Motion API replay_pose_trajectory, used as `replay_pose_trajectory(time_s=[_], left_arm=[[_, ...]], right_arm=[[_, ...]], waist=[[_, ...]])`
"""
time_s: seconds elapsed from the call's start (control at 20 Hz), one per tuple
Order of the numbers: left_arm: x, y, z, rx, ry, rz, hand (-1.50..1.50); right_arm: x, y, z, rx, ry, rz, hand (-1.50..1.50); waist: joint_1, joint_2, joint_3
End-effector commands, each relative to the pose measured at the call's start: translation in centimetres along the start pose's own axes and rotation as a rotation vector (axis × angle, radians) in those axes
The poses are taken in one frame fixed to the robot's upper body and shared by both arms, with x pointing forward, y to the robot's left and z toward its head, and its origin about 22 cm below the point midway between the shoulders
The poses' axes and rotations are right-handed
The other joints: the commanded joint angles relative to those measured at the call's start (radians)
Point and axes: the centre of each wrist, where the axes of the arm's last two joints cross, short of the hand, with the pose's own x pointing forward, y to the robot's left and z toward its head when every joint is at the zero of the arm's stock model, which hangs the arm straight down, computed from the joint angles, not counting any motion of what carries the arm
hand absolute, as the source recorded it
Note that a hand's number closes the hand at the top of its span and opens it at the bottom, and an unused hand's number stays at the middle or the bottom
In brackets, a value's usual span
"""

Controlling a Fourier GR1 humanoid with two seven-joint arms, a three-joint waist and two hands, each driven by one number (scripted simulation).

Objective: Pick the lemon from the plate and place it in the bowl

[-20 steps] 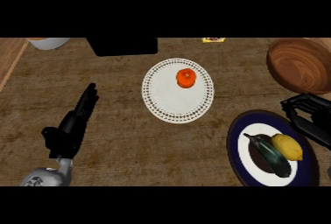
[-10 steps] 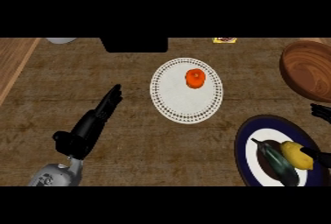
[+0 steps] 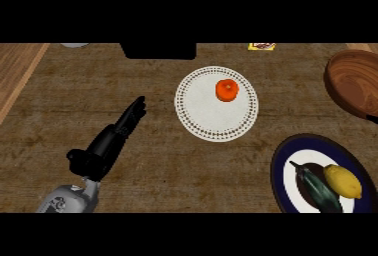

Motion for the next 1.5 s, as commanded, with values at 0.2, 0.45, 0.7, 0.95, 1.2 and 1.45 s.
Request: replay_pose_trajectory(time_s=[0.2, 0.45, 0.7, 0.95, 1.2, 1.45], left_arm=[[1.0, -0.4, -1.2, 0.006, -0.003, 0.004, 0.0], [-1.3, 0.3, 0.3, 0.017, 0.002, 0.006, 0.0], [-0.1, 1.2, 0.1, 0.016, 0.009, -0.021, 0.0], [0.9, 0.5, 0.0, 0.026, 0.009, -0.006, 0.0], [-1.6, -0.8, 0.7, 0.01, 0.015, 0.001, 0.0], [-0.4, 1.1, -1.0, 0.024, 0.02, -0.013, 0.0]], right_arm=[[4.9, -2.4, -1.7, 0.383, 0.174, 0.156, -1.5], [7.5, -2.1, -2.7, 0.457, 0.194, 0.148, -1.5], [7.2, -0.7, -3.2, 0.438, 0.229, 0.16, -1.5], [7.7, 3.0, -4.0, 0.406, 0.214, 0.174, -1.5], [7.1, 4.5, -1.6, 0.332, 0.19, 0.205, -1.5], [5.1, 4.2, -0.2, 0.259, 0.16, 0.216, -1.5]], waist=[[-0.008, -0.001, 0.001], [-0.017, -0.003, 0.002], [-0.019, -0.003, 0.003], [-0.018, -0.003, 0.003], [-0.024, -0.004, 0.003], [-0.025, -0.003, 0.003]])
